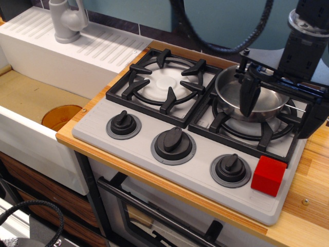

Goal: Put redcube in pan and put pan on stove

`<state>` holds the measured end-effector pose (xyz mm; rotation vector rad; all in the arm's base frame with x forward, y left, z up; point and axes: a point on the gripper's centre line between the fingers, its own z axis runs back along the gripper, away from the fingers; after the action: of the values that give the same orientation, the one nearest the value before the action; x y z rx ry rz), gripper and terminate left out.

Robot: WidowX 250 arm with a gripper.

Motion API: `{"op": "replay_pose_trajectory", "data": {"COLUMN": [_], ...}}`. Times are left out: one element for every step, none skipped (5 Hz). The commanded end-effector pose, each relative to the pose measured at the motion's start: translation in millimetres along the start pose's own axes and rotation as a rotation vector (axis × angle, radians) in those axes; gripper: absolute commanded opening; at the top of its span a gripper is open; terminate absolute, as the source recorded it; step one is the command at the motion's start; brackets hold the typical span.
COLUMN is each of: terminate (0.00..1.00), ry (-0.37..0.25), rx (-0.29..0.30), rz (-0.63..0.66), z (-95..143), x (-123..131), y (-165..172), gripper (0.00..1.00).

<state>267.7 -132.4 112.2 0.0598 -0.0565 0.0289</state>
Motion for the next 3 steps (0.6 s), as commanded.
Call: {"op": "replay_pose_trajectory", "data": {"terminate": [0.0, 0.0, 0.0], "ry": [0.0, -0.03, -0.055], "rx": [0.0, -0.007, -0.013], "rz": [0.0, 0.007, 0.007], "z": [0, -13, -25], "x": [0, 1, 3], "y": [0, -3, -5], "gripper": [1.0, 1.0, 1.0]}}
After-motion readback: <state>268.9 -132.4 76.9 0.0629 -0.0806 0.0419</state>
